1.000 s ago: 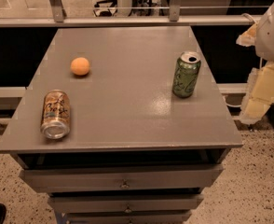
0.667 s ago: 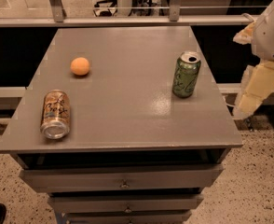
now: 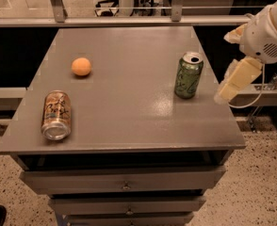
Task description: Move green can near orange
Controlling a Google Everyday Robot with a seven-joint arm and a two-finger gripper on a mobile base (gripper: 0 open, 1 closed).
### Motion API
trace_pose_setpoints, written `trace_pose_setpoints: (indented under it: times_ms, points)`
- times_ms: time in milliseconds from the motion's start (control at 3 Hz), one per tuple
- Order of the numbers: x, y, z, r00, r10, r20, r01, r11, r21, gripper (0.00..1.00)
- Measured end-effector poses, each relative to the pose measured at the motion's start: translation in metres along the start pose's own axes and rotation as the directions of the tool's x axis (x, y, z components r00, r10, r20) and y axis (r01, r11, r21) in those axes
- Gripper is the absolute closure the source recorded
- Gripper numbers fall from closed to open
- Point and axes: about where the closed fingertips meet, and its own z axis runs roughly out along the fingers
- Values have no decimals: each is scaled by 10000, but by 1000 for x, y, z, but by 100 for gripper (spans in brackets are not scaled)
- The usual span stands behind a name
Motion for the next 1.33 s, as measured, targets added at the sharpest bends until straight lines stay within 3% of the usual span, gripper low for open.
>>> trace_pose_setpoints:
  times_ms: [333,667,1333]
  points:
    - [-5,-9,28,9896,639,1289,-595,9975,-378,0]
    - [-15,-13,52,9561,1209,2670,-1012,9911,-864,0]
    - [-39,-22,87,8697,1696,4636,-1195,9835,-1358,0]
